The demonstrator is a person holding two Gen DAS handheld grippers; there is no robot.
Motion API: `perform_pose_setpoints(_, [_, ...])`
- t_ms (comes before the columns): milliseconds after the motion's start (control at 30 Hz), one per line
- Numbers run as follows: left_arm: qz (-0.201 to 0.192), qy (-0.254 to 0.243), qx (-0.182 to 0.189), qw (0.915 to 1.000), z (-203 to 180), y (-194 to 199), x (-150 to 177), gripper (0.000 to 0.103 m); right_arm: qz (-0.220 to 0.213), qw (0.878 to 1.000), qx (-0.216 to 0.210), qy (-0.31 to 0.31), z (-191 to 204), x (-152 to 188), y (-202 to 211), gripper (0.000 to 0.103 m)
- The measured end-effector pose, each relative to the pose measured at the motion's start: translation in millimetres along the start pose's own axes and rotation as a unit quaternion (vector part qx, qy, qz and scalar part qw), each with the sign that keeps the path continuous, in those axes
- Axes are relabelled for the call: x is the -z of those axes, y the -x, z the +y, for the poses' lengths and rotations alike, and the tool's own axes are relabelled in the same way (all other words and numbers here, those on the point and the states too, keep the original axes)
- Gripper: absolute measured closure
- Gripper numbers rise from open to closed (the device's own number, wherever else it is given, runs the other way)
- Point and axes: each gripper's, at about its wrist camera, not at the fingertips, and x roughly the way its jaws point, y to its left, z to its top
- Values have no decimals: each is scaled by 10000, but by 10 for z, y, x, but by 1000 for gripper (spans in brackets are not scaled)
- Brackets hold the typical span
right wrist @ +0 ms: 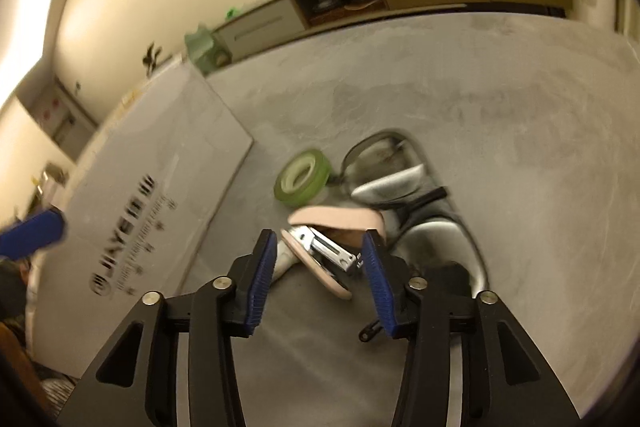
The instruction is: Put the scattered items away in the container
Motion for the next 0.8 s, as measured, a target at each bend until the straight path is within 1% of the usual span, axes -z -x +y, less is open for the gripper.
perform_pose_setpoints(100, [-21, 20, 13, 10000, 32, 20, 0, 52, -24, 9986, 317, 412, 105, 41, -41, 55])
perform_pose_setpoints(133, [-24, 39, 23, 10000, 43, 21, -4, 52, -4, 9984, 344, 446, 117, 48, -44, 59])
perform_pose_setpoints(167, [-32, 58, 26, 10000, 57, 27, -7, 52, 46, 9987, 310, 406, 109, 63, -43, 68])
perform_pose_setpoints(233, [-54, 82, 48, 9999, 66, 43, -13, 52, 103, 9989, 275, 357, 93, 106, -18, 76])
perform_pose_setpoints(267, [-68, 84, 62, 9999, 63, 53, -18, 52, 104, 9987, 316, 387, 97, 137, 10, 78])
perform_pose_setpoints(333, [-99, 72, 87, 9999, 53, 75, -31, 52, 68, 9976, 445, 523, 128, 214, 89, 81])
perform_pose_setpoints(400, [-122, 59, 113, 9998, 38, 91, -40, 52, -19, 9945, 688, 788, 196, 310, 198, 82])
perform_pose_setpoints(467, [-137, 47, 133, 9998, 14, 102, -47, 52, -112, 9846, 1146, 1313, 311, 430, 337, 83])
perform_pose_setpoints(500, [-144, 41, 141, 9998, 1, 100, -53, 52, -150, 9747, 1441, 1700, 398, 508, 394, 83])
perform_pose_setpoints(533, [-154, 32, 143, 9998, -13, 101, -56, 52, -162, 9588, 1795, 2195, 509, 609, 429, 83])
perform_pose_setpoints(567, [-160, 21, 151, 9998, -28, 103, -55, 52, -163, 9375, 2150, 2731, 627, 726, 441, 83])
perform_pose_setpoints(600, [-157, 9, 166, 9997, -45, 100, -53, 52, -158, 9138, 2441, 3243, 738, 848, 434, 83])
perform_pose_setpoints(633, [-148, -7, 175, 9997, -68, 94, -50, 52, -138, 8920, 2631, 3673, 829, 956, 417, 83])
perform_pose_setpoints(733, [-71, -75, 188, 9998, -132, 43, -37, 52, -138, 8130, 3086, 4936, 1074, 1368, 330, 83])
perform_pose_setpoints(767, [-41, -98, 185, 9998, -153, 19, -30, 52, -132, 7891, 3195, 5245, 1113, 1487, 301, 82])
perform_pose_setpoints(800, [-14, -122, 182, 9998, -173, -3, -25, 52, -137, 7718, 3247, 5465, 1143, 1570, 275, 83])
